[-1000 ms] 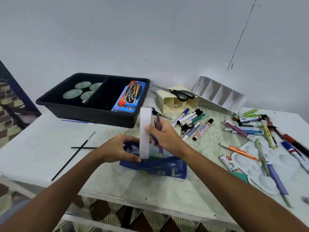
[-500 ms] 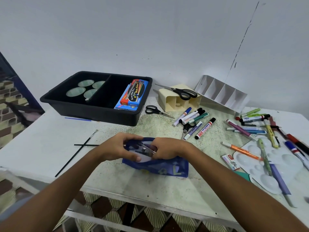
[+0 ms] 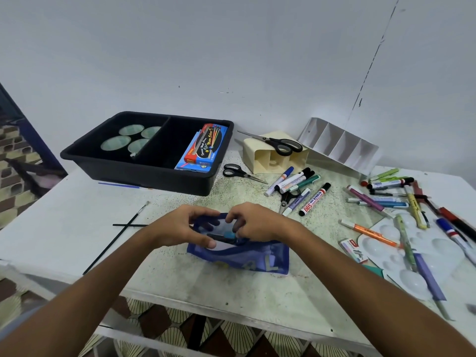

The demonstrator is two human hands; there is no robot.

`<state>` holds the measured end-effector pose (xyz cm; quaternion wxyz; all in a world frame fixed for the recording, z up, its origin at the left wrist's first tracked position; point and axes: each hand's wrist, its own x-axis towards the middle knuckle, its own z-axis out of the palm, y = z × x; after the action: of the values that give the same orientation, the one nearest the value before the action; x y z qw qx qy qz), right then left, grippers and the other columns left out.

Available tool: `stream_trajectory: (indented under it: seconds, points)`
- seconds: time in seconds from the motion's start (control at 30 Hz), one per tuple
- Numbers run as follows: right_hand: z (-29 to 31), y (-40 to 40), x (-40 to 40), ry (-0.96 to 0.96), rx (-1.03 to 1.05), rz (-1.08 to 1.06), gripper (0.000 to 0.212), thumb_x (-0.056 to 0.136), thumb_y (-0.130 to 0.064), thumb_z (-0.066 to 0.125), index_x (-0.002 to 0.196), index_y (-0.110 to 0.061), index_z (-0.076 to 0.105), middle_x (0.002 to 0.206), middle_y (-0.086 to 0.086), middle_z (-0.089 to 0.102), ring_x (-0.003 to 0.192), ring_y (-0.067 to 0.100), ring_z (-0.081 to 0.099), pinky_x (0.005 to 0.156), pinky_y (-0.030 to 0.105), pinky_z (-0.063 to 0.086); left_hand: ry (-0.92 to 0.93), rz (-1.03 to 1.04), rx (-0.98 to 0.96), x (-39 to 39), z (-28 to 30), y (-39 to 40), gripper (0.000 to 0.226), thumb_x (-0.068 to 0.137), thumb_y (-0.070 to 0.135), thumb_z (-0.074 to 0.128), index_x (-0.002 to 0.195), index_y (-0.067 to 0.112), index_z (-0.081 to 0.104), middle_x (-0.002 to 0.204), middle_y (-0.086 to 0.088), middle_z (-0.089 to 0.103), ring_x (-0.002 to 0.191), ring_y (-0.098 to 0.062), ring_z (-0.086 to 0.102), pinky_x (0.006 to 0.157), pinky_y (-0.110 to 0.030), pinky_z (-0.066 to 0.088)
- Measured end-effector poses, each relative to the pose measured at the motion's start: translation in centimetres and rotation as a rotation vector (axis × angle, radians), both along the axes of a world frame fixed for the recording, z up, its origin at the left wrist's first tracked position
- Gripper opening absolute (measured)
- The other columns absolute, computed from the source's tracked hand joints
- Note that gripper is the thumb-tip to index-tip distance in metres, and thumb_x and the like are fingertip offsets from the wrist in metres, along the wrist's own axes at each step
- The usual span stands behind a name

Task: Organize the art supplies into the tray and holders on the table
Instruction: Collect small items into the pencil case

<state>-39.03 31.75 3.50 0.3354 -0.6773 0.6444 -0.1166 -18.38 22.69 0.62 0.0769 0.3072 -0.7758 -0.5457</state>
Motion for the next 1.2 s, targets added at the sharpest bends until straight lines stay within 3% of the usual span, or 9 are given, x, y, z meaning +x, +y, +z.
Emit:
stream_trajectory:
  seconds: [0.1, 0.23, 0.37, 0.47, 0.67, 0.73, 0.87, 1.0, 1.2]
  points:
    - [0.0, 0.5, 0.2, -0.036, -0.107, -0.028, 0.034, 0.094, -0.004, 0.045, 0.121, -0.008, 0.064, 0.118, 0.010, 0.066, 0.106, 0.023, 0.061, 0.091, 0.035, 0.051, 0.006, 0.012, 0.027, -0.1, -0.1, -0.1, 0.073, 0.063, 0.022, 0.089, 0.129, 0.021, 0.058, 0.113, 0.008, 0.071, 0.107, -0.011, 0.066, 0.082, -0.021, 0.054]
    - [-0.4, 1.2, -0.8, 0.029, -0.304, -0.002, 0.022, 0.093, -0.032, 0.056, 0.106, -0.020, 0.069, 0.099, -0.001, 0.069, 0.088, 0.016, 0.060, 0.078, 0.039, 0.050, 0.040, 0.028, 0.035, -0.3, 0.0, -0.2, 0.076, 0.057, 0.031, 0.090, 0.126, 0.023, 0.059, 0.116, 0.004, 0.069, 0.107, -0.013, 0.066, 0.082, -0.024, 0.055]
    - [-1.6, 1.8, -2.9, 0.194, -0.285, -0.004, 0.055, 0.087, -0.068, 0.050, 0.124, -0.028, 0.059, 0.124, -0.005, 0.060, 0.111, 0.016, 0.053, 0.090, 0.040, 0.045, -0.010, 0.073, -0.053, -0.7, -0.2, -0.2, 0.064, 0.061, 0.037, 0.090, 0.118, 0.026, 0.063, 0.115, 0.006, 0.065, 0.104, -0.014, 0.065, 0.080, -0.025, 0.056]
    - [-2.7, 2.6, -3.6, 0.150, -0.327, -0.093, 0.074, 0.082, -0.080, 0.034, 0.134, -0.030, 0.051, 0.132, -0.005, 0.056, 0.110, 0.014, 0.057, 0.085, 0.036, 0.048, -0.038, 0.171, -0.156, -1.3, -0.8, -0.3, 0.044, 0.068, 0.045, 0.078, 0.108, 0.031, 0.066, 0.108, 0.008, 0.067, 0.094, -0.010, 0.066, 0.072, -0.020, 0.056]
    - [-5.8, 3.1, -3.6, 0.312, -0.451, -0.068, 0.049, 0.095, -0.046, 0.053, 0.138, -0.022, 0.048, 0.124, 0.001, 0.060, 0.109, 0.020, 0.056, 0.090, 0.033, 0.040, -0.083, 0.279, -0.475, -2.0, -2.6, -0.4, 0.024, 0.078, 0.034, 0.079, 0.099, 0.025, 0.070, 0.093, 0.011, 0.068, 0.086, -0.009, 0.063, 0.067, -0.013, 0.047]
    - [-6.5, 3.2, -3.6, 0.376, -0.463, -0.044, 0.045, 0.097, -0.043, 0.049, 0.134, -0.019, 0.052, 0.124, 0.003, 0.060, 0.111, 0.022, 0.054, 0.094, 0.037, 0.038, -0.170, 0.250, -0.631, -2.5, -2.7, -0.5, 0.027, 0.078, 0.035, 0.079, 0.100, 0.020, 0.071, 0.091, 0.009, 0.066, 0.084, -0.009, 0.060, 0.070, -0.019, 0.046]
    - [-6.1, 3.5, -4.6, 0.310, -0.554, -0.048, 0.036, 0.093, -0.031, 0.057, 0.123, -0.012, 0.062, 0.117, 0.008, 0.063, 0.106, 0.026, 0.057, 0.091, 0.039, 0.044, -0.248, 0.221, -0.845, -4.4, -2.1, -0.2, 0.038, 0.077, 0.036, 0.079, 0.110, 0.020, 0.069, 0.111, 0.001, 0.066, 0.108, -0.020, 0.054, 0.089, -0.039, 0.047]
    - [-5.2, 5.1, -7.6, 0.189, -0.613, -0.193, 0.029, 0.092, -0.023, 0.059, 0.117, -0.012, 0.067, 0.114, 0.004, 0.066, 0.103, 0.020, 0.060, 0.087, 0.034, 0.051, -0.174, 0.134, -0.907, -8.4, -1.1, 0.9, 0.037, 0.075, 0.030, 0.082, 0.108, 0.017, 0.072, 0.117, -0.003, 0.062, 0.117, -0.025, 0.047, 0.096, -0.038, 0.040]
    - [-3.4, 9.9, -15.4, 0.197, -0.573, -0.563, 0.023, 0.092, -0.023, 0.057, 0.109, -0.014, 0.069, 0.105, 0.004, 0.069, 0.093, 0.019, 0.062, 0.078, 0.034, 0.049, 0.006, -0.127, -0.871, -18.5, -0.5, 3.9, 0.036, 0.078, 0.031, 0.080, 0.110, 0.018, 0.071, 0.120, 0.000, 0.060, 0.120, -0.020, 0.047, 0.101, -0.033, 0.036]
